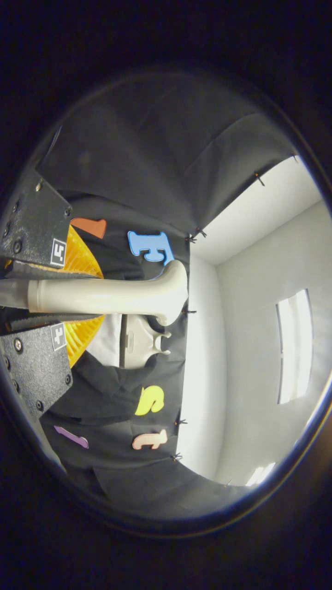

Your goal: Iron the clothes twice with a garment steamer, once on the left side and once on the right side.

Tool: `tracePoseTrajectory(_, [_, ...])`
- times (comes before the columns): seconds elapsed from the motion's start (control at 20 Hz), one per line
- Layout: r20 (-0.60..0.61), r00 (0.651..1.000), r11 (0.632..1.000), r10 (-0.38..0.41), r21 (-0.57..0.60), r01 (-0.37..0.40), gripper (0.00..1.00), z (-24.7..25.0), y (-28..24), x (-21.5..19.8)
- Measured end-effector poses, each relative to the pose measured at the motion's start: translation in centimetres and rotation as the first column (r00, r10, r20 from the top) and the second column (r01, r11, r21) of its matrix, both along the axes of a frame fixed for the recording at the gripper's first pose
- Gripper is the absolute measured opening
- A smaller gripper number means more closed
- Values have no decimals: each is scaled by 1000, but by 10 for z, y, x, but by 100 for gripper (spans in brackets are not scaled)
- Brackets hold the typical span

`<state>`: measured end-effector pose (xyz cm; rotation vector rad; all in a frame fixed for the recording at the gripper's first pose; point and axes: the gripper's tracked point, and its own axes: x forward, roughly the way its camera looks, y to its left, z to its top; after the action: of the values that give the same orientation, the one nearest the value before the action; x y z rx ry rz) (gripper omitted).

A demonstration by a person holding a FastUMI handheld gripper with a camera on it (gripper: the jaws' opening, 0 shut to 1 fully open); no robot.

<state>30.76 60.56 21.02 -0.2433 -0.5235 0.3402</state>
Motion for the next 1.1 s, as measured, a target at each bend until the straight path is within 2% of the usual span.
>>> tracePoseTrajectory(0.3, [-32,999,999,-12,-40,11,31,-5,20,41])
tracePoseTrajectory(0.75, [-79,996,999,-44,-35,41,31,-29,2,38])
tracePoseTrajectory(1.1, [-129,990,998,-51,-50,45,31,-63,-13,13])
